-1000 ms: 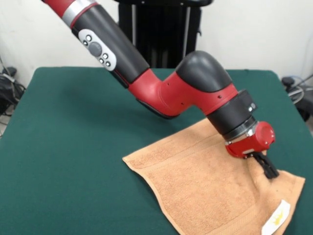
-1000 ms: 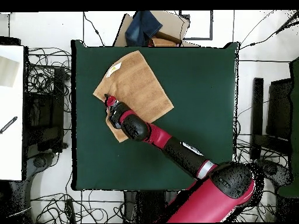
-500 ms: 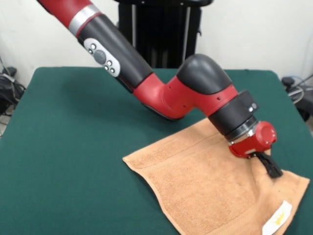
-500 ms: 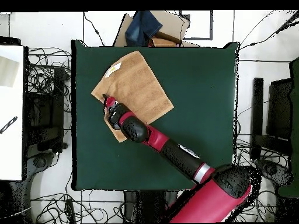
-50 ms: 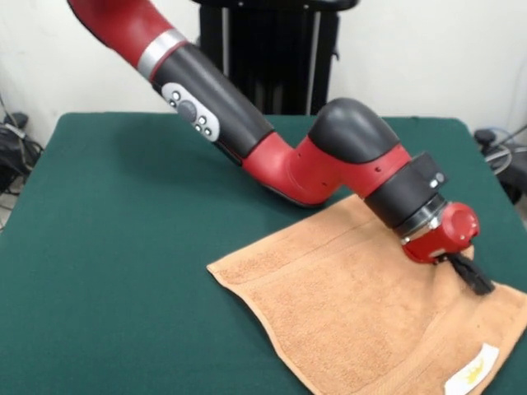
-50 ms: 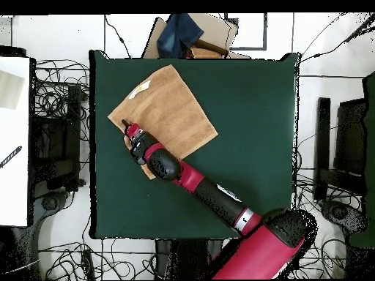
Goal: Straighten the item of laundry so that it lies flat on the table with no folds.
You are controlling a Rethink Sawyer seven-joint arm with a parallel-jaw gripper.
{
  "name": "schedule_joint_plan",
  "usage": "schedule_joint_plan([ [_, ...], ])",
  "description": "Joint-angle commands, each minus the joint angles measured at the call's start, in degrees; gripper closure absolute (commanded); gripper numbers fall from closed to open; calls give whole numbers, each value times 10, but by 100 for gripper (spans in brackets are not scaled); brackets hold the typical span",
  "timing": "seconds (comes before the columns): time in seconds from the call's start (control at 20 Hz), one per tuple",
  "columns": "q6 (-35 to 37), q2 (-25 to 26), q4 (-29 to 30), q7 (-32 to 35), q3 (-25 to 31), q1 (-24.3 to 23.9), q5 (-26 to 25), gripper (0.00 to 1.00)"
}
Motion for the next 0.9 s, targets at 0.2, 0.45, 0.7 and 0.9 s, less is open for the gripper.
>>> schedule_joint_plan([
  [0.2, 69, -3, -59, 21, -71, 69, -4, 100],
  [0.45, -9, -146, -18, 101, -168, 169, 56, 100],
  [0.7, -54, -199, 2, 103, -214, 213, 88, 100],
  [0.9, -75, -213, 8, 100, -231, 234, 112, 100],
])
